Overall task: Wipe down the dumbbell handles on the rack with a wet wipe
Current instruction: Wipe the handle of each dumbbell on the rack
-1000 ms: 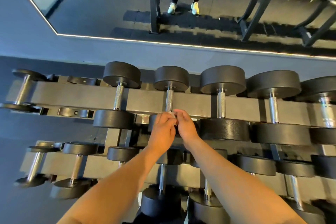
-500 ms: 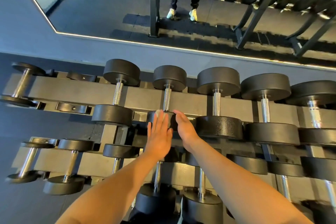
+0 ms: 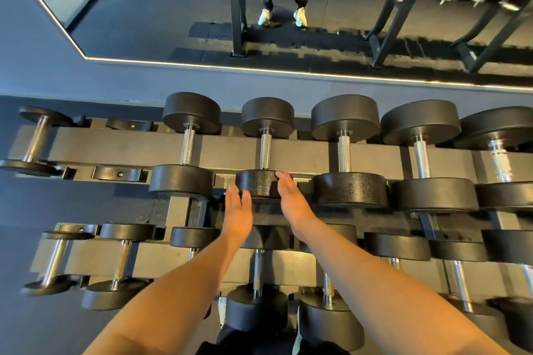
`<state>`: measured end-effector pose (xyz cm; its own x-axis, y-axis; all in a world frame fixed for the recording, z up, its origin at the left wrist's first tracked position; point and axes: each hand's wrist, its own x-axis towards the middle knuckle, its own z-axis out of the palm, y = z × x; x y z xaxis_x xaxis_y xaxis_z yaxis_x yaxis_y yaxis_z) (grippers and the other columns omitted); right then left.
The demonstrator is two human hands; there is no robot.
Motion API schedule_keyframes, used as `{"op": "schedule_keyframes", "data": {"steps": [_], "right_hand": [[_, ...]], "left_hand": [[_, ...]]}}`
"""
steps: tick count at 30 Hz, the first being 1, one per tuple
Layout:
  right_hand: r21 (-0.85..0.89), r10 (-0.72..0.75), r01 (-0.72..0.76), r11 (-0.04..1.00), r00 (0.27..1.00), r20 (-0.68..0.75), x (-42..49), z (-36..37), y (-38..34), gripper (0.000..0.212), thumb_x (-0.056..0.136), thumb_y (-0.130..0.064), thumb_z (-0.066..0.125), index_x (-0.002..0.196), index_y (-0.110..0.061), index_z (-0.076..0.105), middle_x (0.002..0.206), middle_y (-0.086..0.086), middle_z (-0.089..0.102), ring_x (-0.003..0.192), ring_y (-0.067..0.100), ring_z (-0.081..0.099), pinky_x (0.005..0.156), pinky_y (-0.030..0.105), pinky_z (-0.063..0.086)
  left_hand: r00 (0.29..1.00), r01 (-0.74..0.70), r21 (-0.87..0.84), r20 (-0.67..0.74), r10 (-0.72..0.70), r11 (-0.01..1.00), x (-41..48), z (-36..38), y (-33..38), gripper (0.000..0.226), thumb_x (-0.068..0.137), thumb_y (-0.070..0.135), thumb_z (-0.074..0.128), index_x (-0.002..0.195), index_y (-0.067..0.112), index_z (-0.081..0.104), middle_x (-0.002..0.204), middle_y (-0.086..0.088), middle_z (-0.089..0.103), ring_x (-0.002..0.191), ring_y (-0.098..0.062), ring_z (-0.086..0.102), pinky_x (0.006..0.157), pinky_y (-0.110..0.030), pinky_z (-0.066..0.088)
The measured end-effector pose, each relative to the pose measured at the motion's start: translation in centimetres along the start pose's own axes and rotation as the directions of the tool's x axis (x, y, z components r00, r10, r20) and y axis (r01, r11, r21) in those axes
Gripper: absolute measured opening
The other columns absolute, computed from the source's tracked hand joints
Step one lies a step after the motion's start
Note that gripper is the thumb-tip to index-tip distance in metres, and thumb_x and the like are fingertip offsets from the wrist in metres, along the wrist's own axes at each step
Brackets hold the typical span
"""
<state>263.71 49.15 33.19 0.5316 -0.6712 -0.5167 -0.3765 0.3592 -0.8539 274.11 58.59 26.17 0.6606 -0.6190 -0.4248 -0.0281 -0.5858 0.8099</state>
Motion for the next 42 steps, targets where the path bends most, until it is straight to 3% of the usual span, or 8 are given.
{"op": "schedule_keyframes", "data": {"steps": [7, 12, 19, 22, 26, 32, 36, 42], "right_hand": [[0.141, 0.053, -0.043, 0.989, 0.996, -0.068, 0.4, -1.6, -0.2, 0.046, 0.107, -0.048, 0.031, 0.149, -0.033, 0.041, 0.154, -0.009, 0.039, 0.143, 0.012, 0.033, 0.120, 0.039, 0.025], [0.291, 0.109, -0.069, 0.954, 0.986, -0.124, 0.7, -3.1, 0.3, 0.036, 0.106, -0.046, 0.037, 0.124, -0.028, 0.062, 0.120, -0.004, 0.068, 0.119, 0.013, 0.059, 0.099, 0.033, 0.047], [0.303, 0.190, -0.141, 0.943, 0.971, -0.142, -0.1, -4.0, 1.8, 0.044, 0.106, -0.051, 0.034, 0.141, -0.031, 0.052, 0.136, -0.009, 0.054, 0.128, 0.011, 0.046, 0.113, 0.036, 0.031], [0.254, 0.156, -0.126, 0.959, 0.982, -0.103, 0.0, -3.3, 1.1, 0.044, 0.108, -0.047, 0.030, 0.144, -0.030, 0.049, 0.135, -0.010, 0.052, 0.127, 0.008, 0.044, 0.108, 0.030, 0.029], [0.194, 0.114, -0.094, 0.977, 0.989, -0.091, 0.2, -2.0, 0.1, 0.036, 0.107, -0.047, 0.030, 0.128, -0.032, 0.055, 0.118, -0.014, 0.054, 0.112, 0.005, 0.047, 0.099, 0.029, 0.028], [0.144, 0.081, -0.065, 0.987, 0.991, -0.105, 0.5, -1.6, 0.1, 0.029, 0.108, -0.037, 0.031, 0.116, -0.033, 0.059, 0.111, -0.013, 0.055, 0.095, -0.004, 0.049, 0.089, 0.018, 0.034], [0.133, 0.056, -0.039, 0.990, 0.990, -0.128, 0.0, -1.9, 0.0, 0.023, 0.108, -0.036, 0.034, 0.099, -0.037, 0.055, 0.093, -0.021, 0.050, 0.085, -0.007, 0.047, 0.086, 0.022, 0.034], [0.099, 0.042, -0.028, 0.995, 0.990, -0.138, 0.1, -1.0, -0.4, 0.033, 0.107, -0.038, 0.035, 0.127, -0.024, 0.058, 0.125, -0.004, 0.052, 0.096, 0.002, 0.050, 0.086, 0.024, 0.038]], "left_hand": [[0.933, -0.349, 0.408, 0.066, 0.354, 0.844, 0.9, 2.2, 5.3, 0.060, 0.110, 0.033, 0.030, 0.161, 0.022, 0.003, 0.169, 0.005, -0.008, 0.153, -0.012, -0.017, 0.124, -0.045, -0.011], [0.817, -0.540, 0.712, 0.317, 0.481, 0.449, -0.3, 5.0, 6.6, 0.061, 0.100, 0.022, 0.051, 0.157, 0.026, 0.028, 0.165, 0.006, 0.022, 0.156, -0.011, 0.001, 0.119, -0.056, -0.019], [0.762, -0.589, 0.802, 0.510, 0.399, 0.097, -1.9, 5.1, 5.5, 0.065, 0.100, 0.022, 0.047, 0.160, 0.017, 0.021, 0.168, 0.002, 0.017, 0.156, -0.012, -0.006, 0.121, -0.060, -0.014], [0.791, -0.545, 0.830, 0.464, 0.399, 0.116, -1.7, 3.9, 5.1, 0.070, 0.103, 0.023, 0.042, 0.162, 0.015, 0.006, 0.170, -0.001, -0.004, 0.154, -0.018, -0.019, 0.122, -0.056, -0.012], [0.867, -0.428, 0.751, 0.184, 0.463, 0.502, -1.2, 2.1, 5.1, 0.063, 0.105, 0.022, 0.044, 0.160, 0.019, 0.013, 0.169, -0.003, 0.005, 0.156, -0.020, -0.004, 0.126, -0.051, 0.002], [0.922, -0.291, 0.590, -0.036, 0.384, 0.753, -0.8, 0.1, 3.5, 0.057, 0.106, 0.037, 0.024, 0.157, 0.018, 0.011, 0.165, -0.009, 0.018, 0.153, -0.029, 0.018, 0.120, -0.051, 0.030], [0.892, -0.399, 0.680, 0.134, 0.431, 0.616, -1.5, 1.7, 3.6, 0.070, 0.104, 0.023, 0.045, 0.157, 0.027, 0.000, 0.166, -0.006, -0.004, 0.154, -0.036, 0.006, 0.121, -0.054, 0.027], [0.849, -0.468, 0.845, 0.348, 0.397, 0.260, -2.7, 1.8, 2.4, 0.078, 0.106, 0.028, 0.037, 0.151, 0.023, -0.027, 0.159, -0.003, -0.040, 0.145, -0.033, -0.037, 0.123, -0.058, -0.007]]}}
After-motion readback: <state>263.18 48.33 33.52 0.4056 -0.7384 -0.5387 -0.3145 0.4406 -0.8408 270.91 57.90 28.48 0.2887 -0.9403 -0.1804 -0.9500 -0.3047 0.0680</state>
